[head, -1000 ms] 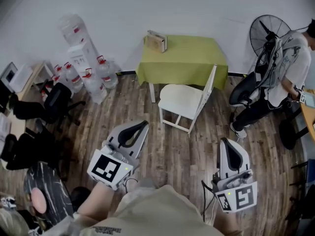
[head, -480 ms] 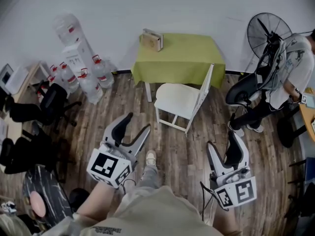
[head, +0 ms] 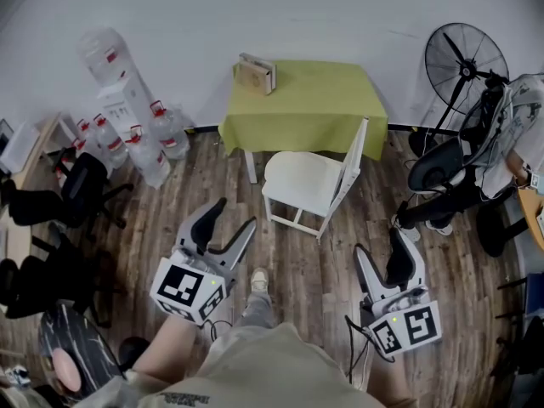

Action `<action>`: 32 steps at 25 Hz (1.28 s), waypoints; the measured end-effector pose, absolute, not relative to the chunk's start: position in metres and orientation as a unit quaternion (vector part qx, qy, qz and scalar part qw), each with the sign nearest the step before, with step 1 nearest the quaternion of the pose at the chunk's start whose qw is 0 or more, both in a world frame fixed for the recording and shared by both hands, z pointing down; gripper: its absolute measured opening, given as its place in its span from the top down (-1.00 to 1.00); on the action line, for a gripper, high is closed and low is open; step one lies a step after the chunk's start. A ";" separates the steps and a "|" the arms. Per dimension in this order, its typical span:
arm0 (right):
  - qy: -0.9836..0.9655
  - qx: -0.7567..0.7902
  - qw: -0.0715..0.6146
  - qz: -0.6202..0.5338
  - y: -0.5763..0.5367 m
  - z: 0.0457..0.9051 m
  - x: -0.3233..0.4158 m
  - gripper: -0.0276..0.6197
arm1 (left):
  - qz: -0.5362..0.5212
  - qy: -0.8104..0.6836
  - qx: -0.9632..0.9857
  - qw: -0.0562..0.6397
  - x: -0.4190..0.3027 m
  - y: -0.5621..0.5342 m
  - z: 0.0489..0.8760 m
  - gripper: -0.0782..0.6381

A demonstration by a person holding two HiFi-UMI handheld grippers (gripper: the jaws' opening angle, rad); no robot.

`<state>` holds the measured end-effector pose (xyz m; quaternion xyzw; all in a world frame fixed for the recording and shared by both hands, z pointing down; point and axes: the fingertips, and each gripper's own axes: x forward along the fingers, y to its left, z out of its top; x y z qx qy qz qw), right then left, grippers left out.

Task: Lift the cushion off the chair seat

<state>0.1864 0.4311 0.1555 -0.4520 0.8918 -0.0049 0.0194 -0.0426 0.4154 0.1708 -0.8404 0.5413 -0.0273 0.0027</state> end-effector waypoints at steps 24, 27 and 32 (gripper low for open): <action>0.856 -0.500 -0.063 -0.117 0.146 0.245 0.068 0.01 | -0.090 0.505 -0.855 -0.070 -0.165 0.139 0.246 0.09; 0.849 -0.507 -0.068 -0.132 0.124 0.259 0.060 0.01 | -0.101 0.497 -0.858 -0.080 -0.173 0.115 0.259 0.09; 0.828 -0.525 -0.112 -0.163 0.094 0.291 0.059 0.01 | -0.101 0.474 -0.866 -0.120 -0.175 0.076 0.283 0.09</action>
